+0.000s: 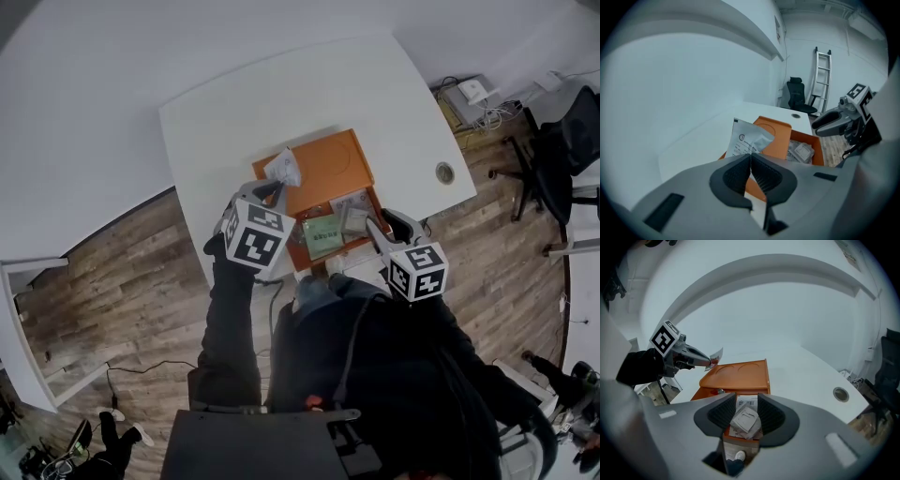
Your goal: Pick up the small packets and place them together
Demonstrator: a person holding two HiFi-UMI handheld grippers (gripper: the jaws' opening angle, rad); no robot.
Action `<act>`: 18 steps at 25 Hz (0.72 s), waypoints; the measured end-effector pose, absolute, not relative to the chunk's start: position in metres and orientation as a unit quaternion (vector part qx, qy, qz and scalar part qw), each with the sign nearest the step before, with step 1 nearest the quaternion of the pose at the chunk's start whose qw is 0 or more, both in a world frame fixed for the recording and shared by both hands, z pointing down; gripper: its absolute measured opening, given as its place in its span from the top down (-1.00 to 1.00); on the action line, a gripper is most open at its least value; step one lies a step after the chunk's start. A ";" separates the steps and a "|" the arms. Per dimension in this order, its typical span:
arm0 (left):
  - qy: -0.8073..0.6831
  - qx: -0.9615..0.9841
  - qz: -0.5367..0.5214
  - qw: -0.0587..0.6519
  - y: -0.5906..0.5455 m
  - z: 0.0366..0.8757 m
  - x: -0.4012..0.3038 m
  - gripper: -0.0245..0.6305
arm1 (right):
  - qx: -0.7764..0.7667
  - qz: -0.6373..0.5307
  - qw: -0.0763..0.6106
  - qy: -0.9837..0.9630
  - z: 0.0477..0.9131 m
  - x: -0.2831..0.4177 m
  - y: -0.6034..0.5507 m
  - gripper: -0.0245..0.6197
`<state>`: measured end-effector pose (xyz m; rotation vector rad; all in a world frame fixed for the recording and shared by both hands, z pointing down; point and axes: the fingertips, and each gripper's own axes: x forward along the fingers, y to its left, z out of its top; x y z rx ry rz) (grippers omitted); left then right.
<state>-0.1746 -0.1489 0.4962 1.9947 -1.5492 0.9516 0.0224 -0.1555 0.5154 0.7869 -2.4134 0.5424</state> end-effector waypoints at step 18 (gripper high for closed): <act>-0.534 0.730 0.340 0.257 -0.174 0.531 -0.171 0.84 | 0.302 0.211 0.272 -0.889 0.520 0.026 -0.160 0.49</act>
